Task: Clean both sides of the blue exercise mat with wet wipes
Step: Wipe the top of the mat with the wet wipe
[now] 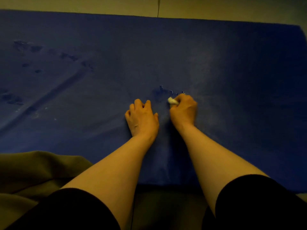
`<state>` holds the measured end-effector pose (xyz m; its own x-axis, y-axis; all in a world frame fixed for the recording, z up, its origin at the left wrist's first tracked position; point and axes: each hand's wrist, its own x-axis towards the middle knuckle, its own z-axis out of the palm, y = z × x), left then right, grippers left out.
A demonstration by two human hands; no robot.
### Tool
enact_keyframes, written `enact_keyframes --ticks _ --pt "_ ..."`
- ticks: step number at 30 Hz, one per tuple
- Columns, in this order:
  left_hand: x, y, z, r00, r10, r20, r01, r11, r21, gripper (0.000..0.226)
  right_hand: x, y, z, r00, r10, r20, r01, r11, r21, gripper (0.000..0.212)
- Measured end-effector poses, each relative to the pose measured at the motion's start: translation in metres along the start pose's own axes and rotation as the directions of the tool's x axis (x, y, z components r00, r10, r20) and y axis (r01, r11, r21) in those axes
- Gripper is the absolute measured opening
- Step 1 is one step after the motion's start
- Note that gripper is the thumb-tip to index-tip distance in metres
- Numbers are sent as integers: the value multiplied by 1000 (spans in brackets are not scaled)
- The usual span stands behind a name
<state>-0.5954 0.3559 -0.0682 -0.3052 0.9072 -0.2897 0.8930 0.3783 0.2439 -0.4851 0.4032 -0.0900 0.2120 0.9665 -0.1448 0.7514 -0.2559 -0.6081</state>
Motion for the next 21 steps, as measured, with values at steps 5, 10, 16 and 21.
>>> enact_keyframes --ticks 5,10,16,21 --pt "4 0 -2 997 65 -36 -64 997 36 40 29 24 -32 922 262 -284 -277 961 -14 16" --pt "40 0 -11 967 213 138 -229 967 112 71 3 -6 14 992 -48 -117 51 998 25 9" --pt "81 -2 -31 897 301 323 -357 925 129 121 37 12 -11 979 55 -194 -52 998 18 14" --pt "101 6 -30 857 305 415 -398 903 159 135 44 12 -3 929 153 -338 -156 988 20 13"
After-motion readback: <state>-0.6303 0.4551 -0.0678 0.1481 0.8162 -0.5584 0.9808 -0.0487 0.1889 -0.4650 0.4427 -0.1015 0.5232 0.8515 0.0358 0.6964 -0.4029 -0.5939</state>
